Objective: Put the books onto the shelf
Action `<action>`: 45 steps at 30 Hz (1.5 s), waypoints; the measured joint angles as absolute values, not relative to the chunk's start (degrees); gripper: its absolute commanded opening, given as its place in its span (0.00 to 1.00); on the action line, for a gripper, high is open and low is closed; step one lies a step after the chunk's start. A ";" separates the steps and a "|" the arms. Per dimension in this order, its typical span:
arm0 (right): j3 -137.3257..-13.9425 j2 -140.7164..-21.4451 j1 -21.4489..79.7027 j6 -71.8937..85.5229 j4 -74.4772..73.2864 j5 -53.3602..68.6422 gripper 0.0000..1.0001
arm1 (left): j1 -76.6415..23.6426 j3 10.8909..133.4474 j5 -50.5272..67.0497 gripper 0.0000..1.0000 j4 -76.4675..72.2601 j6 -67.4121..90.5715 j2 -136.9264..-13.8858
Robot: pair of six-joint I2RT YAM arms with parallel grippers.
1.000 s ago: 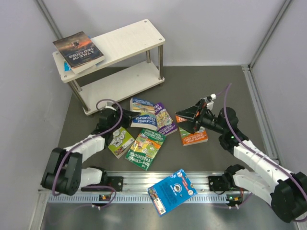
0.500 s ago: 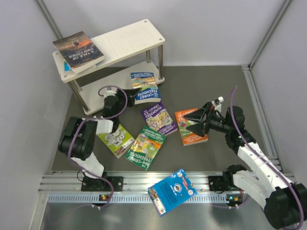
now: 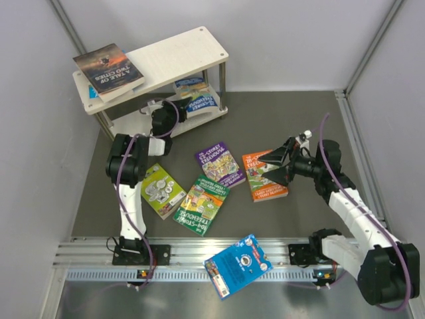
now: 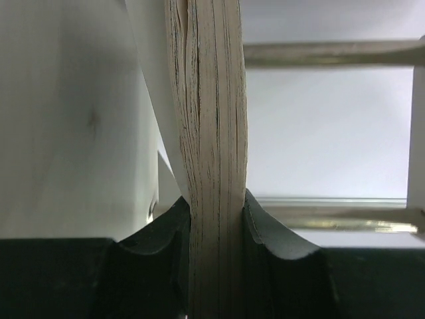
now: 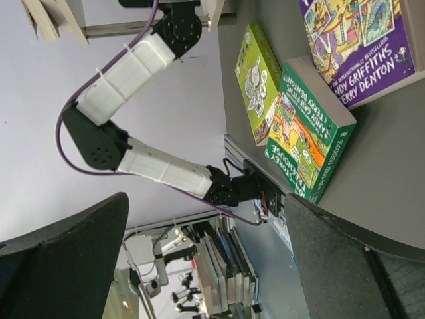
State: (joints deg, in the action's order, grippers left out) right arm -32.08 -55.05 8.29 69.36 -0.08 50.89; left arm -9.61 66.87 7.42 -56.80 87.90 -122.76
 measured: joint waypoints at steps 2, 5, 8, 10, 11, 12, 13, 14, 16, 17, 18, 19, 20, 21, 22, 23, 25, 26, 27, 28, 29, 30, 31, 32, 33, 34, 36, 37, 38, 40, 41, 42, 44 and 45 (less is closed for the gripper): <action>-33.19 -55.64 8.19 68.51 -0.34 51.27 1.00 | -8.73 71.40 7.90 0.00 -54.98 87.09 -124.57; -34.00 -56.21 7.92 67.79 -0.47 51.35 1.00 | -7.88 76.16 8.10 0.00 -51.42 85.60 -126.19; -34.06 -56.55 7.64 67.46 -0.60 51.42 1.00 | -7.90 78.63 8.43 0.00 -48.40 84.40 -127.09; -34.04 -56.69 7.51 67.46 -0.73 51.44 1.00 | -8.19 79.55 8.91 0.02 -47.16 83.90 -127.96; -34.06 -56.69 7.33 67.46 -0.82 51.44 1.00 | -8.23 80.05 9.02 0.03 -46.11 83.77 -128.38; -34.06 -56.69 7.18 67.48 -0.84 51.42 1.00 | -8.23 80.49 9.41 0.03 -45.12 83.59 -128.88; -34.06 -56.69 6.92 67.48 -0.89 51.42 1.00 | -8.23 80.90 9.76 0.05 -44.16 83.37 -129.40; -34.06 -56.69 6.68 67.48 -0.89 51.40 1.00 | -8.23 81.28 9.89 0.07 -43.31 83.33 -129.86; -34.06 -56.66 6.20 67.48 -0.91 51.33 1.00 | -8.23 82.21 10.61 0.13 -41.56 83.02 -130.61; -34.06 -56.66 6.07 67.51 -0.91 51.33 1.00 | -8.27 82.65 10.98 0.15 -40.64 82.74 -130.78; -34.06 -56.66 5.89 67.51 -0.91 51.29 1.00 | -8.34 83.18 11.44 0.17 -39.57 82.50 -130.80; -34.06 -56.64 5.80 67.51 -0.91 51.27 1.00 | -8.40 83.70 11.97 0.19 -38.65 82.37 -130.78; -34.06 -56.62 5.74 67.51 -0.91 51.24 1.00 | -8.40 84.51 12.78 0.24 -37.63 82.28 -130.80; -34.06 -56.62 5.72 67.48 -0.91 51.24 1.00 | -8.40 85.36 13.52 0.28 -36.60 82.19 -130.82; -34.06 -56.62 5.69 67.48 -1.04 51.22 1.00 | -8.40 86.43 14.26 0.32 -35.14 82.04 -130.91; -34.06 -56.60 5.65 67.48 -1.32 51.20 1.00 | -8.40 87.59 15.11 0.45 -33.82 81.73 -131.13; -34.06 -56.58 5.43 67.46 -1.87 51.07 1.00 | -8.43 89.34 17.19 0.57 -31.27 80.95 -131.31; -34.06 -56.51 5.37 67.44 -2.17 51.03 1.00 | -8.64 89.82 18.02 0.62 -29.82 80.40 -131.31; -34.04 -56.45 5.32 67.42 -2.44 50.96 1.00 | -8.88 90.06 19.07 0.65 -28.25 80.03 -131.31; -34.04 -56.31 5.28 67.37 -2.79 50.85 1.00 | -9.17 90.08 19.84 0.66 -27.03 79.61 -131.31; -34.04 -56.23 5.21 67.24 -2.98 50.83 1.00 | -9.50 90.08 20.62 0.66 -25.26 79.35 -131.31; -34.04 -56.18 5.10 67.09 -3.09 50.76 1.00 | -9.69 90.02 21.63 0.66 -25.10 79.33 -131.31; -34.04 -56.16 5.04 67.00 -3.11 50.61 1.00 | -9.89 89.97 22.00 0.66 -24.53 78.96 -130.96; -34.04 -56.14 4.99 66.98 -3.14 50.59 1.00 | -10.00 89.84 22.39 0.67 -23.83 78.61 -130.63; -34.04 -56.10 4.95 66.87 -3.16 50.57 1.00 | -10.17 89.47 22.90 0.67 -23.14 78.13 -130.15; -34.02 -56.03 4.93 66.74 -3.18 50.52 1.00 | -10.26 88.97 23.31 0.67 -22.55 77.71 -129.60; -33.71 -55.77 4.80 66.50 -3.14 50.35 1.00 | -10.35 88.18 24.03 0.68 -20.88 76.44 -128.40; -33.45 -55.59 4.73 66.48 -3.18 50.26 1.00 | -10.37 87.85 24.34 0.70 -19.79 75.64 -127.79; -33.19 -55.37 4.71 66.43 -3.29 50.15 1.00 | -10.37 87.55 24.67 0.71 -18.28 74.61 -127.00; -32.62 -54.94 4.71 66.39 -3.38 50.00 1.00 | -10.37 87.48 24.77 0.79 -14.96 72.01 -125.54; -32.29 -54.65 4.71 66.41 -3.51 49.87 1.00 | -10.37 87.53 24.95 0.81 -13.47 71.00 -124.81; -32.12 -54.37 4.69 66.41 -3.70 49.76 1.00 | -10.37 87.57 24.75 0.82 -11.03 69.38 -123.81; -31.75 -53.67 4.69 66.41 -3.90 49.63 1.00 | -10.37 88.27 24.27 0.84 -5.82 66.24 -122.37; -31.48 -53.28 4.69 66.41 -3.92 49.58 1.00 | -10.37 88.97 23.55 0.84 -2.63 64.34 -121.73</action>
